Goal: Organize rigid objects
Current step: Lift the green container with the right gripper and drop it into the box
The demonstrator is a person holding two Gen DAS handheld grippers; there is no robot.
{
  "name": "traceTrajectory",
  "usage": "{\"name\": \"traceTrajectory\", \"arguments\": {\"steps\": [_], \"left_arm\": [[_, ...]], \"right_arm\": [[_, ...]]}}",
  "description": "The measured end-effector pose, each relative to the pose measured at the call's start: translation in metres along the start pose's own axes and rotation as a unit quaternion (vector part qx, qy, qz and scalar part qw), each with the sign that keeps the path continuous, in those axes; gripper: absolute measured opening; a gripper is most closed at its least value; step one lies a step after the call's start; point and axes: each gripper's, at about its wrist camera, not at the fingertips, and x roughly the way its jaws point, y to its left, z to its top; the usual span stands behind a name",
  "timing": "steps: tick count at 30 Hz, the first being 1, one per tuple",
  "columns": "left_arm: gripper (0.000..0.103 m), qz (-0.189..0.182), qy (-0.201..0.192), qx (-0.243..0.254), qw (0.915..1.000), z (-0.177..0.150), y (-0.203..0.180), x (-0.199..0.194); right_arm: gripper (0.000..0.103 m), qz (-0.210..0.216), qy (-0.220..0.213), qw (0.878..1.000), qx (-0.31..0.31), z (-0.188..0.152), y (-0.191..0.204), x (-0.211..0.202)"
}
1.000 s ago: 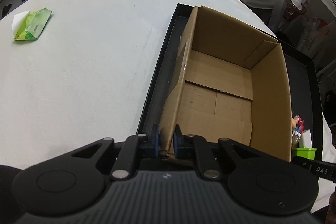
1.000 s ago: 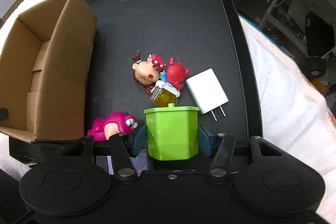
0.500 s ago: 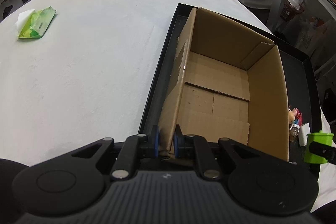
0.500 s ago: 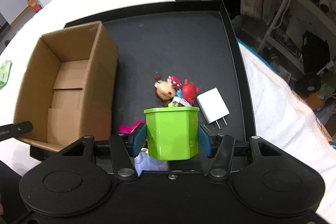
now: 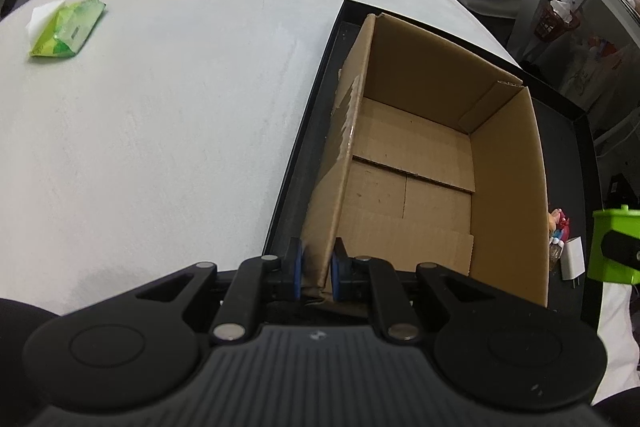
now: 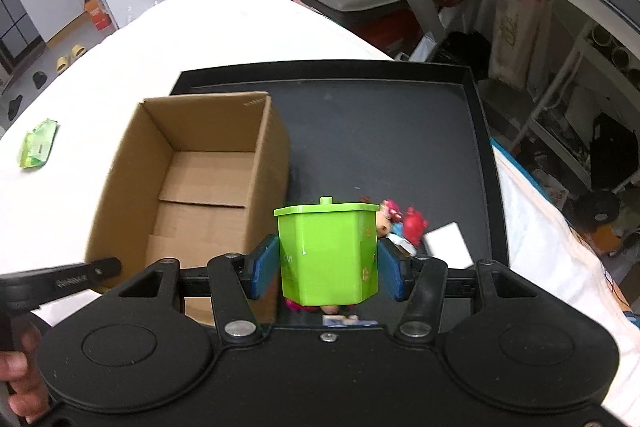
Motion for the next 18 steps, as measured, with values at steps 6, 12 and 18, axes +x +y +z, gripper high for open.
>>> {"name": "traceTrajectory", "arguments": {"steps": [6,12,18], "left_arm": [[0.013,-0.014,0.008,-0.003,0.9999,0.005,0.006,0.003],[0.014,-0.029,0.02,-0.003,0.9994,0.004,0.011,0.006],[0.014,-0.035,0.032,-0.002,0.9989,0.006,0.013,0.009]], "right_arm": [[0.052,0.002,-0.004,1.0,-0.019,0.013,0.025,0.0],[0.052,0.007,-0.002,0.999,-0.042,0.023,0.054,0.01],[0.052,0.015,0.007,0.998,-0.061,0.031,0.081,0.024]]}}
